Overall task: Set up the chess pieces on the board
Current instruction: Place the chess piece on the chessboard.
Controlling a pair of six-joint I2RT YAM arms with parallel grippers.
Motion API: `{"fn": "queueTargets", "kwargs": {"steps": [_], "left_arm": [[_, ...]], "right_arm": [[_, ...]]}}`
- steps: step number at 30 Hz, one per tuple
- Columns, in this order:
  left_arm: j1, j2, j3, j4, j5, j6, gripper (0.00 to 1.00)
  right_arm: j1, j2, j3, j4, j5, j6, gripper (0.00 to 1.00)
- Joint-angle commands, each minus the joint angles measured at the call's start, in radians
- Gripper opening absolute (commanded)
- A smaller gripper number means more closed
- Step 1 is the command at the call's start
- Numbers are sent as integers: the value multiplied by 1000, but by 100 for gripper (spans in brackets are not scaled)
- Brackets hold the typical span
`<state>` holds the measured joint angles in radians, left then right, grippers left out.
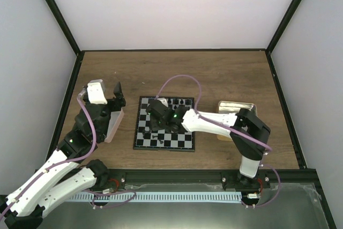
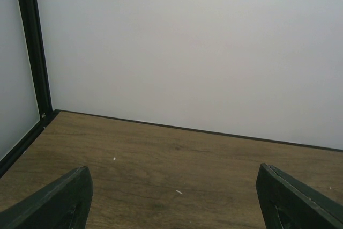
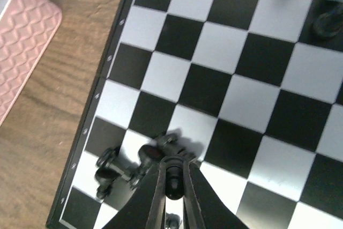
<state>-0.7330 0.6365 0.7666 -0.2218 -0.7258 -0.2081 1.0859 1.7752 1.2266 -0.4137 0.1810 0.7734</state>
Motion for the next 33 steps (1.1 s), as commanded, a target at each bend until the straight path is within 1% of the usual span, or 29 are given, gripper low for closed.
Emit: {"fn": "queueTargets", "kwargs": {"steps": [1, 6, 11, 18, 26, 33], "left_arm": [[3, -11, 18, -5, -22, 3, 85], [3, -14, 16, -4, -33, 3, 85], [3, -12, 17, -3, -27, 1, 85], [3, -11, 17, -4, -23, 1, 85], [3, -13, 18, -7, -19, 1, 85], [3, -16, 18, -12, -18, 1, 85]], "right_arm": [[-58, 44, 62, -40, 52, -19, 9], [-130, 100, 93, -42, 52, -37, 9], [-173, 173, 169, -64, 65, -68, 9], [-181, 246, 252, -79, 76, -100, 9], [-184, 312, 328, -154, 127, -65, 9], [-188, 343, 358, -182, 130, -59, 11]]}}
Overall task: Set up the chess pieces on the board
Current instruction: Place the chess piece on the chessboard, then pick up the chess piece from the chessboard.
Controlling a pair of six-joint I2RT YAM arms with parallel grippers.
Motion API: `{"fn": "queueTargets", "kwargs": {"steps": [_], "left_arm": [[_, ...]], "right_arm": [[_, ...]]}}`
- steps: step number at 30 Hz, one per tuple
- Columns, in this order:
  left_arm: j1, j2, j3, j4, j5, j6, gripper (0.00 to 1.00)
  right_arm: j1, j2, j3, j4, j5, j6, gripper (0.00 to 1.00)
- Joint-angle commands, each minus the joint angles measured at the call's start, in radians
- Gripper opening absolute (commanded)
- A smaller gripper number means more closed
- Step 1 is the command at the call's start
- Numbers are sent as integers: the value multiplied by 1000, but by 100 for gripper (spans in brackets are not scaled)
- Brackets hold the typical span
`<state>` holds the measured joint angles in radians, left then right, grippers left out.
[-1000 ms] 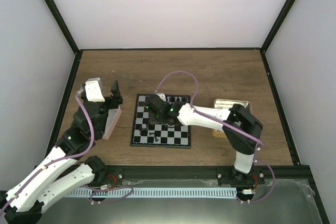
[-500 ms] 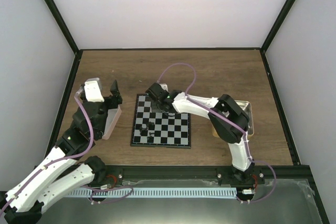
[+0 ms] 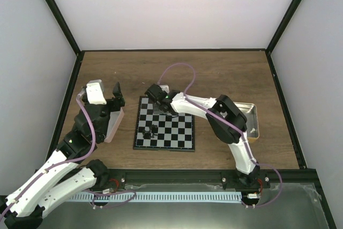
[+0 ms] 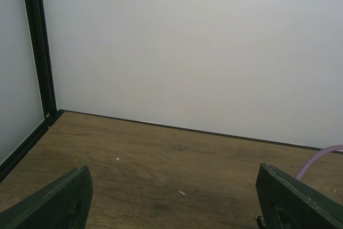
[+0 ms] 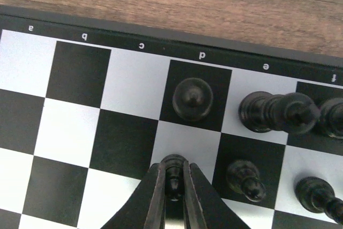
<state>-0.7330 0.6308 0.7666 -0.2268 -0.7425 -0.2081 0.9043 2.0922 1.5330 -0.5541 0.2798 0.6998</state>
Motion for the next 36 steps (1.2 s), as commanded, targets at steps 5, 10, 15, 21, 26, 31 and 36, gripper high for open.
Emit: {"fn": "queueTargets", "kwargs": {"steps": [5, 10, 15, 21, 26, 31, 36], "left_arm": [[4, -12, 17, -8, -1, -1, 85], [3, -10, 17, -9, -1, -2, 85], [3, -11, 18, -9, -3, -2, 85], [4, -13, 17, -9, -8, -3, 85], [4, -14, 17, -9, -6, -5, 85], [3, -13, 18, -9, -9, -5, 85], [4, -8, 16, -9, -10, -5, 85]], "right_arm": [[-5, 29, 55, -47, 33, 17, 14], [-5, 7, 63, -57, 26, 16, 31], [-4, -108, 10, -8, -31, 9, 36], [4, -260, -117, 66, -143, -27, 37], [32, -361, -276, 134, -249, -110, 46], [98, -388, -365, 139, -269, -144, 51], [152, -357, -391, 139, -273, -167, 48]]}}
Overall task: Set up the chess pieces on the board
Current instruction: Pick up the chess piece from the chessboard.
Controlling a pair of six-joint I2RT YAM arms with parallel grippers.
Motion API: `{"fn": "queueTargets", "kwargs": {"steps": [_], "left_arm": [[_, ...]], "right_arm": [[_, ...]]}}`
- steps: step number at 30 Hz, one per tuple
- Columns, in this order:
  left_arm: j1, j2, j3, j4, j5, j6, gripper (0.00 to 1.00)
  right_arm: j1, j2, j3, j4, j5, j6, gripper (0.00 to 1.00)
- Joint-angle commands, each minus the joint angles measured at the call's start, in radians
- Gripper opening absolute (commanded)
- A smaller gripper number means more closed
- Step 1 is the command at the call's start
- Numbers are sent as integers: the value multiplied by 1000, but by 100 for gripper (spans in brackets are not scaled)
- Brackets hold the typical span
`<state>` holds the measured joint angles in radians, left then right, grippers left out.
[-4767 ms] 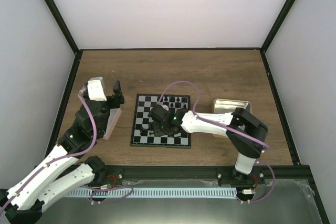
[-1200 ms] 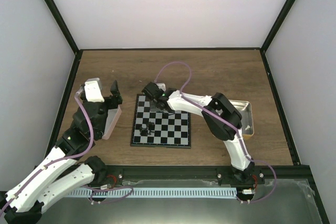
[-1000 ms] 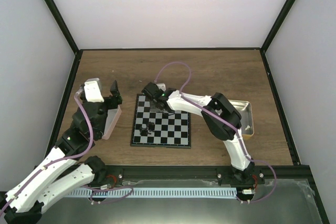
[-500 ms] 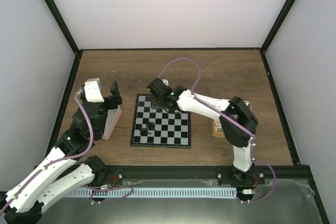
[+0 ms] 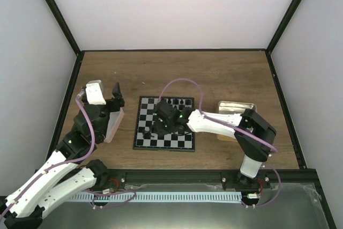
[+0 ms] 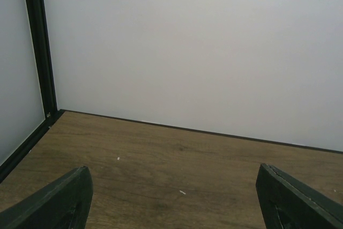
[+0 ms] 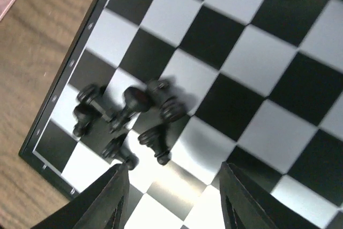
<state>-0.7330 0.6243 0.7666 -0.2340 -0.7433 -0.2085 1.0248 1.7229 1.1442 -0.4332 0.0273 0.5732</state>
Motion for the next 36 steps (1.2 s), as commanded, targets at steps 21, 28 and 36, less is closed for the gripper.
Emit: {"fn": "queueTargets", "kwargs": {"steps": [21, 28, 36], "left_arm": [[3, 3, 17, -1, -12, -2, 85], [3, 5, 17, -1, -11, -2, 85], [3, 4, 15, -1, -7, -3, 86]], "right_arm": [[77, 192, 112, -62, 25, -84, 33], [83, 205, 121, -73, 40, -85, 24], [88, 188, 106, -97, 42, -76, 10]]}}
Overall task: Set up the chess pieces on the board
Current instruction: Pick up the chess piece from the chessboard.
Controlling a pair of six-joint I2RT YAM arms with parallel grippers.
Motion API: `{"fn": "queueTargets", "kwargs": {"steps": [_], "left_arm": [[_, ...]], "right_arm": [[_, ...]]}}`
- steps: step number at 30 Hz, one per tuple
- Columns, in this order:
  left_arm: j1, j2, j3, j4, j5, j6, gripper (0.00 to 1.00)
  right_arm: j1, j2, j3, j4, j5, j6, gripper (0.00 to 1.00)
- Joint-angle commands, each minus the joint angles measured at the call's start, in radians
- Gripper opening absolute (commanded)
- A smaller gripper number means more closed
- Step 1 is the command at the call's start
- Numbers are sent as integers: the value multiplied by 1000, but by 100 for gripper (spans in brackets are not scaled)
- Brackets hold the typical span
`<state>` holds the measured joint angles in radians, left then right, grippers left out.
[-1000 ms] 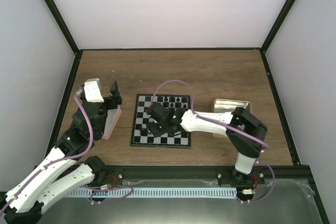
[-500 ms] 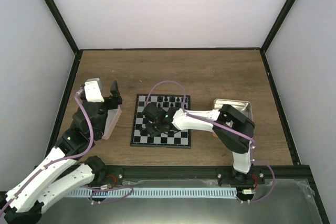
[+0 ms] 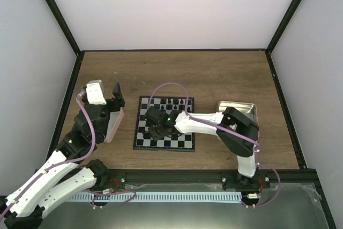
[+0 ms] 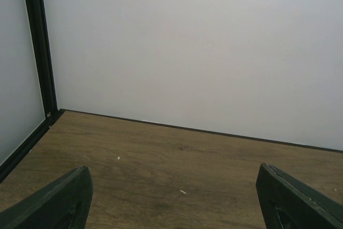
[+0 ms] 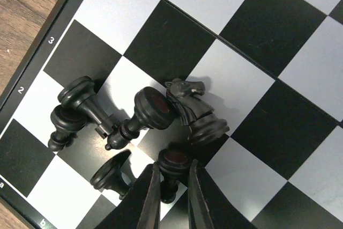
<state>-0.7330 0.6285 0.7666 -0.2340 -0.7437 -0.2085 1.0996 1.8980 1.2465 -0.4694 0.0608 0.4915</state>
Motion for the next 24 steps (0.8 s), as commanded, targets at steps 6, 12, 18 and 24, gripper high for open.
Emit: {"fn": "queueTargets", "kwargs": {"steps": [6, 12, 18, 24], "left_arm": [[3, 5, 15, -1, 0, -11, 85], [3, 16, 14, 0, 15, -30, 85], [4, 31, 14, 4, 17, -40, 85], [3, 35, 13, 4, 14, -43, 85]], "right_arm": [[13, -12, -50, -42, 12, 8, 4], [13, -31, -73, -26, 35, 2, 2], [13, -31, -53, -42, 55, -19, 30], [13, -46, -41, -21, 18, -26, 36]]}}
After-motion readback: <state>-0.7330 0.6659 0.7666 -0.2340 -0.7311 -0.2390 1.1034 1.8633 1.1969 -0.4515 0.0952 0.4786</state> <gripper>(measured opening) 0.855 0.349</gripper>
